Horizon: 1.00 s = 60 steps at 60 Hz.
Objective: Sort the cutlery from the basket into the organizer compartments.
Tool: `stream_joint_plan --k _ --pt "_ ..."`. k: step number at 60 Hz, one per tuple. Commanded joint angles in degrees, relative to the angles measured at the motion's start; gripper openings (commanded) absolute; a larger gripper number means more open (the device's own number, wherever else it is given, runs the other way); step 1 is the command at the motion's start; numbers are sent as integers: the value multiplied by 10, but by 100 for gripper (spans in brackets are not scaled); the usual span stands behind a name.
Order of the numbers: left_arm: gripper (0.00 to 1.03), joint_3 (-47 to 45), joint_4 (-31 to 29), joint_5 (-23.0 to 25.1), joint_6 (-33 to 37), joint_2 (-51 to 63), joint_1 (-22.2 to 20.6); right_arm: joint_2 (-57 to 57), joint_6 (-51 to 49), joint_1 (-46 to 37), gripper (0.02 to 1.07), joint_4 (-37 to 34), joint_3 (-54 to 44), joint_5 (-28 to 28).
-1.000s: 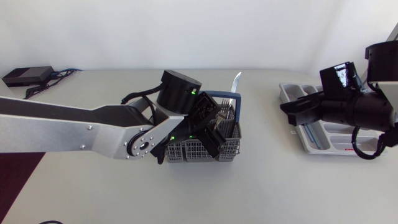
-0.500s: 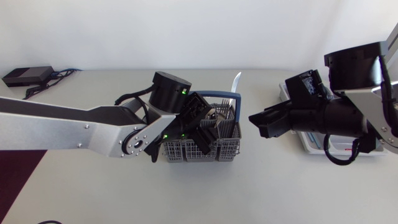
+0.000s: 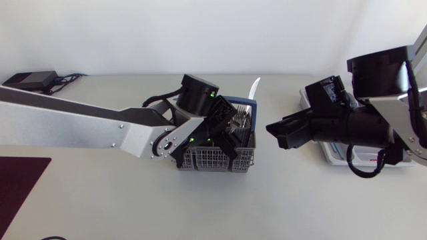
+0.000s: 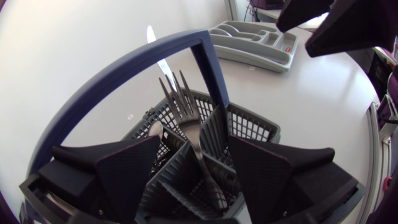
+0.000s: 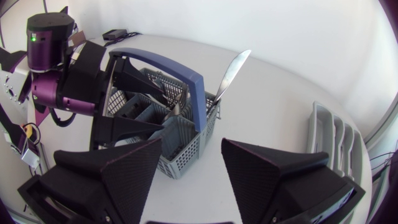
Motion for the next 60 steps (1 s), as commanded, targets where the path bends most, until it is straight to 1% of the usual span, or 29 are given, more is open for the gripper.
stream_joint_plan --k 1,12,15,21,25,30,39,43,50,57,60 --pt "70 30 0 2 -22 28 -1 -8 13 -7 72 0 -21 -8" --pt "64 34 16 -2 -39 41 -4 -19 13 -10 72 -1 -27 -11" --pt "60 30 23 -15 -44 43 -7 -20 13 -11 72 -1 -27 -13" --pt "60 16 57 -42 -52 43 -15 -24 13 -14 72 -1 -29 -19" --pt "59 12 64 -59 -58 46 -21 -26 13 -15 72 -1 -31 -19" --pt "55 9 78 -78 -65 57 -30 -28 13 -18 72 -1 -31 -23" --pt "55 7 101 -120 -73 77 -42 -34 13 -22 72 -1 -37 -26" --pt "55 6 108 -124 -79 83 -41 -35 13 -23 72 -1 -38 -26" --pt "47 2 128 -130 -86 88 -38 -36 13 -26 72 -1 -38 -32" --pt "46 2 136 -130 -85 98 -41 -36 13 -26 72 -1 -38 -33" --pt "43 2 145 -130 -84 102 -44 -36 13 -26 72 -1 -38 -34"
